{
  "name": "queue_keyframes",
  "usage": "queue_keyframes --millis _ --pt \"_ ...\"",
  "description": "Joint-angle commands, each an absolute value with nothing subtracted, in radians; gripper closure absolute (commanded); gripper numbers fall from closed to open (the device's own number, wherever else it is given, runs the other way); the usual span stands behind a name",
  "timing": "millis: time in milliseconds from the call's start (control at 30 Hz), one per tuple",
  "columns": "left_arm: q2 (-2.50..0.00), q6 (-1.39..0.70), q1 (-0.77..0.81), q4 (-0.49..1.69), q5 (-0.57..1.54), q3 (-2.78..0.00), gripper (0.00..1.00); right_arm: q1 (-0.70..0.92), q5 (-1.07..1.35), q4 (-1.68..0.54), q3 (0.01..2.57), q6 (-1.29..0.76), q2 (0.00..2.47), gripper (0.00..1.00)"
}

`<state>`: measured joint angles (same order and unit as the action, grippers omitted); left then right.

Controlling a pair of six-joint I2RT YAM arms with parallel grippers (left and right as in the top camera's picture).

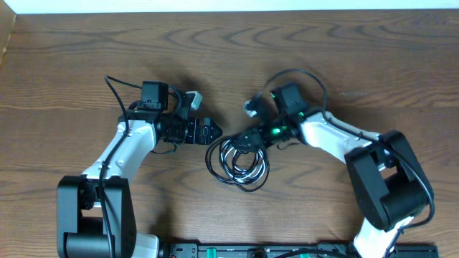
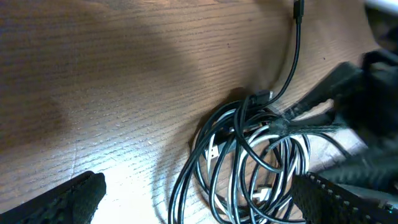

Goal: Untangle cables

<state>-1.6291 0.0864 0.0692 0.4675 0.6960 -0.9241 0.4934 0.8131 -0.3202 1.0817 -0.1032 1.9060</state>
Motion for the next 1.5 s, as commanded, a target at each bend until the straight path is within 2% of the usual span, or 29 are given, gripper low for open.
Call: queue_keyframes --millis 0,233,400,700,867,1133,1233,1467 --pt "-1.641 0.110 0.069 0.470 0.686 -0.920 0.00 0.580 0.654 -0.414 1.179 0.075 1.870 0.49" --pt "-1.641 0.120 0.069 0.471 0.686 -0.920 0.00 0.683 0.468 -0.468 1.182 0.086 1.894 0.44" --pt "-1.641 0.120 0.069 0.471 0.661 -0.920 0.00 0.680 0.423 -0.461 1.182 0.093 1.915 0.50" --pt "-1.641 0.120 0.069 0.471 0.661 -0.920 0.00 0.680 0.408 -0.468 1.182 0.094 1.915 0.50" --pt "-1.641 0.120 0.070 0.471 0.661 -0.920 0.00 0.680 0.291 -0.476 1.182 0.030 1.915 0.49" --pt "-1.641 0.120 0.070 0.471 0.661 -0.920 0.01 0.675 0.308 -0.509 1.182 -0.022 1.915 0.51" --pt "-1.641 0.120 0.070 0.471 0.661 -0.920 0.01 0.672 0.344 -0.506 1.185 -0.022 1.901 0.57" --pt "-1.641 0.120 0.070 0.470 0.661 -0.920 0.01 0.640 0.343 -0.533 1.186 -0.057 1.828 0.54"
